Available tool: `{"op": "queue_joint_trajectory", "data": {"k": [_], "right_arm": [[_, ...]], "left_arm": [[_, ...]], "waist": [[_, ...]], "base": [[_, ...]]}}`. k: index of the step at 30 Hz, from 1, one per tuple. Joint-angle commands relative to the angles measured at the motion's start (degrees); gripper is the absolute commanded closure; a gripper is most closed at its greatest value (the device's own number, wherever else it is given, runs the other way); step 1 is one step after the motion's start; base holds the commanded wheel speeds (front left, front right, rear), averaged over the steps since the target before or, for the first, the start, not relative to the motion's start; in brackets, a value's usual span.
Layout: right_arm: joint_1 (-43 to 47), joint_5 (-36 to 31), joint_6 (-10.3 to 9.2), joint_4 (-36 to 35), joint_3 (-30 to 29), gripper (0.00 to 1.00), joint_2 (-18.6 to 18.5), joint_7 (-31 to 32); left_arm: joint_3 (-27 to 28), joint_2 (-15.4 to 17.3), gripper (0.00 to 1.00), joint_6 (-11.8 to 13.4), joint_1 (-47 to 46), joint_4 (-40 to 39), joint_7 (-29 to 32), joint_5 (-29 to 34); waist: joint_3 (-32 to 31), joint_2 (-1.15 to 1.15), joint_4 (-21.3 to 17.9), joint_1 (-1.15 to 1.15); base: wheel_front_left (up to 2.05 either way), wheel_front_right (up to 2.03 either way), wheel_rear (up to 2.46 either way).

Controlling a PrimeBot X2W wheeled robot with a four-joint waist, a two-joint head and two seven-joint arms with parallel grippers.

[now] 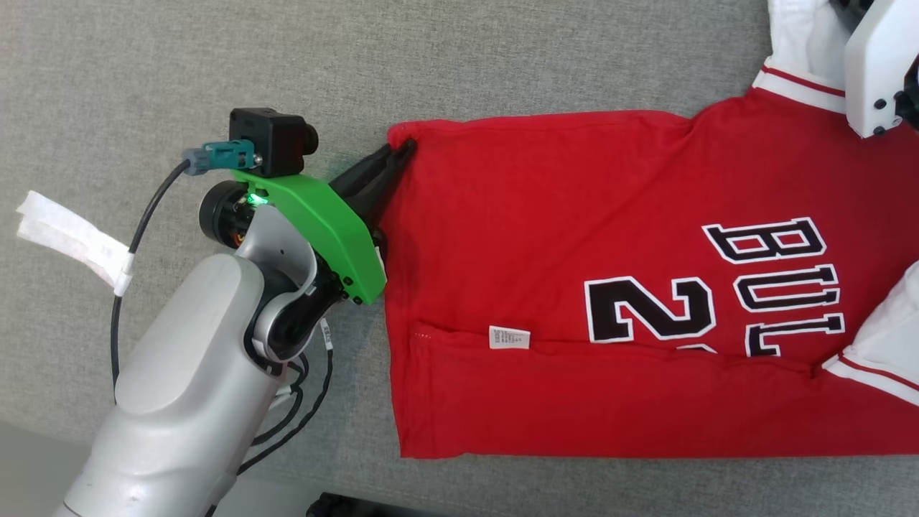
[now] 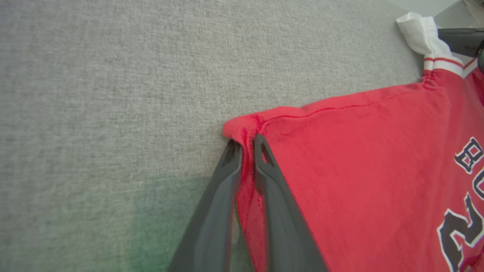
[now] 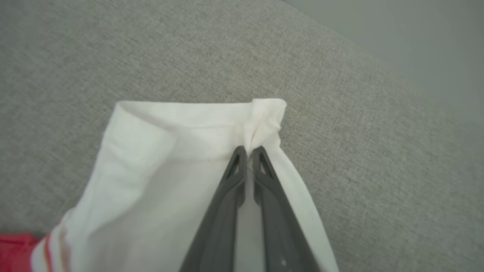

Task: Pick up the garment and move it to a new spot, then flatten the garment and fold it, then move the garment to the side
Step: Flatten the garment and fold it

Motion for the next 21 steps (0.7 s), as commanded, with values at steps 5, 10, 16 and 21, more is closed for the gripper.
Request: {"op": "queue_joint_trajectory", "data": {"k": [5,10,16,21], "right_arm": [[-1.25,1.68,-0.02,1.53,-1.03,1.0,-0.92,-6.9],[0.84,4.47,-0.02,0.71,-2.12,1.0,-3.03,-11.7],[11.07,8.8,-0.02,-5.91,-4.39,1.0,-5.7,-19.86],[26.1,10.15,-0.02,-12.87,-10.61,1.0,-5.07,-25.83]], "left_arm": [[1.84,1.23,1.0,0.93,-0.34,0.73,-2.56,0.46],[3.15,2.45,1.0,1.46,0.78,0.2,-4.01,0.16],[2.65,3.49,1.0,1.88,5.78,-3.54,-4.61,-0.44],[3.18,5.93,1.0,4.14,14.77,-11.07,-5.87,-1.36]], "waist": [[-2.04,0.0,-1.44,0.0],[-5.01,0.0,-3.4,0.0],[-10.05,0.0,-5.65,0.0],[-14.25,0.0,-8.39,0.0]], "base": [[0.0,0.0,0.0],[0.0,0.0,0.0],[0.0,0.0,0.0],[0.0,0.0,0.0]]}}
